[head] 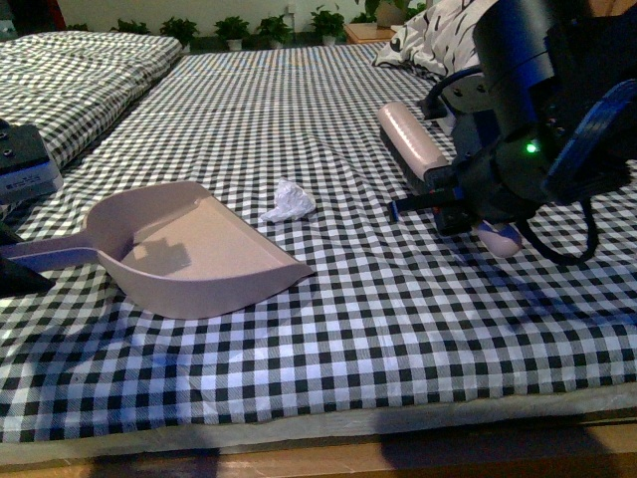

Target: Clean up trash

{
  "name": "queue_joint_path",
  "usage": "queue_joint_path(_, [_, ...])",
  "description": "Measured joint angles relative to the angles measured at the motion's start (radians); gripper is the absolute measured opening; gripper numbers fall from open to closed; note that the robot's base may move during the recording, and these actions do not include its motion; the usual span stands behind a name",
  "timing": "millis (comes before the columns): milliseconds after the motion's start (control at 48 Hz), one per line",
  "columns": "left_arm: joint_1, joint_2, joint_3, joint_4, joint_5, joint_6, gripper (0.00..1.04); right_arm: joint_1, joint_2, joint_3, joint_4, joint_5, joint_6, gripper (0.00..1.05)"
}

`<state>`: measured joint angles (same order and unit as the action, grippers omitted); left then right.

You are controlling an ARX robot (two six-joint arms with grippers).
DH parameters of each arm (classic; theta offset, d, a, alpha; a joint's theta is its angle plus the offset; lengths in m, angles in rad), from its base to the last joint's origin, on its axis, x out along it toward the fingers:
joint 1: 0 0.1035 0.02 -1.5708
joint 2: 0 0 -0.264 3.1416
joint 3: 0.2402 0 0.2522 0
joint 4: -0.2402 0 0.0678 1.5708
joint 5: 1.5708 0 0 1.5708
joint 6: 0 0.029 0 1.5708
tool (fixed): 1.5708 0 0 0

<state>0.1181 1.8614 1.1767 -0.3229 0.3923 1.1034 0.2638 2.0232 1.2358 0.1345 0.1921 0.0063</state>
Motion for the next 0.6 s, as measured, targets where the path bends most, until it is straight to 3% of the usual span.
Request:
queue_joint_path(271, [0.000,0.000,0.000,0.000,0.000,0.000,0.27,0.028,0.124,0.164,-0.039,0.037,-0.086,0.19])
queue_joint_path(604, [0.000,0.000,0.000,0.000,0.000,0.000,0.27,0.050,0.207,0.215,-0.011,0.098,-0.215,0.19])
